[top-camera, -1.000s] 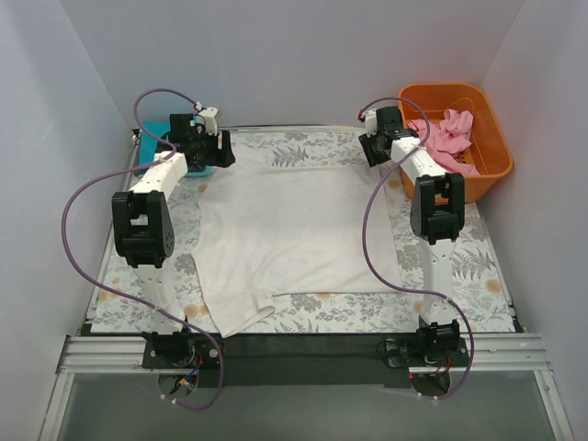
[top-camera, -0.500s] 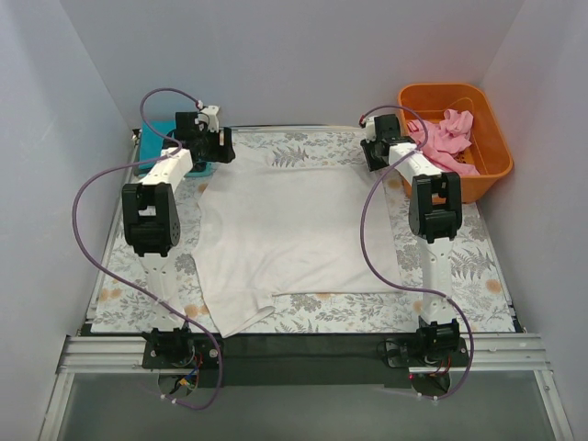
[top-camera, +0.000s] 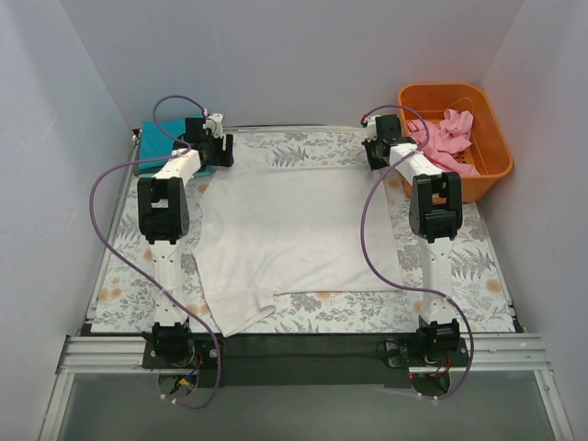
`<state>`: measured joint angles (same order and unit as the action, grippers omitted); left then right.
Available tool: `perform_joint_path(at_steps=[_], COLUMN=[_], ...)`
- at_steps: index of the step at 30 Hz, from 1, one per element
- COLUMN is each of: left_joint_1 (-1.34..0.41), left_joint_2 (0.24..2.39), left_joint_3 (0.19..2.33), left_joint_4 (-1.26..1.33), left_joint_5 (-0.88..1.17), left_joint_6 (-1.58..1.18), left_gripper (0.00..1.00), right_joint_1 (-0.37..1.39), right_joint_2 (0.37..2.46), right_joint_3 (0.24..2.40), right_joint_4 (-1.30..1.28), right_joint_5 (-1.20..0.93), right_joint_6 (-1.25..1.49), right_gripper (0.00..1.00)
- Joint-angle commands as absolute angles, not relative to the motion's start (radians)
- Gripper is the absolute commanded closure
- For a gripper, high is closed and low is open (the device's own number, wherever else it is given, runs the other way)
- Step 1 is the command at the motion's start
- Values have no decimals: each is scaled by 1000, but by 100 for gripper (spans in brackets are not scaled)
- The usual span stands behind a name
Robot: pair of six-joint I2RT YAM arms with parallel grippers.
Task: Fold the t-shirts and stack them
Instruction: Flatten the tshirt out
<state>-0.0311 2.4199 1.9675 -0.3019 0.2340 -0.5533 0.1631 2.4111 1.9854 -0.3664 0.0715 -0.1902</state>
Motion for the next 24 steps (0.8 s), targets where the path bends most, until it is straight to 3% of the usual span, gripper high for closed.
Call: perform_joint_path(at_steps=[1, 11, 15, 21, 24], left_joint_1=[-34, -43, -44, -44, -44], left_joint_2=[2419, 2424, 2448, 2499, 2520], left_joint_3=[2026, 2023, 2045, 2106, 2149], left_joint_4=[-322, -341, -357, -357, -356], left_joint_5=[204, 361, 347, 298, 279], left_joint_6=[-525, -565, -566, -574, -577], left_gripper=[37, 45, 57, 68, 88], right_joint_1=[153, 153, 155, 155, 153], right_joint_2=[2399, 2387, 2385, 2373, 2359], right_joint_3=[1962, 1959, 1963, 1960, 1957], right_joint_4=[-377, -379, -379, -379, -380], right_joint_5=[74, 64, 66, 64, 58], right_joint_6=[-198, -204, -207, -219, -225], right_gripper=[99, 99, 99, 99, 99])
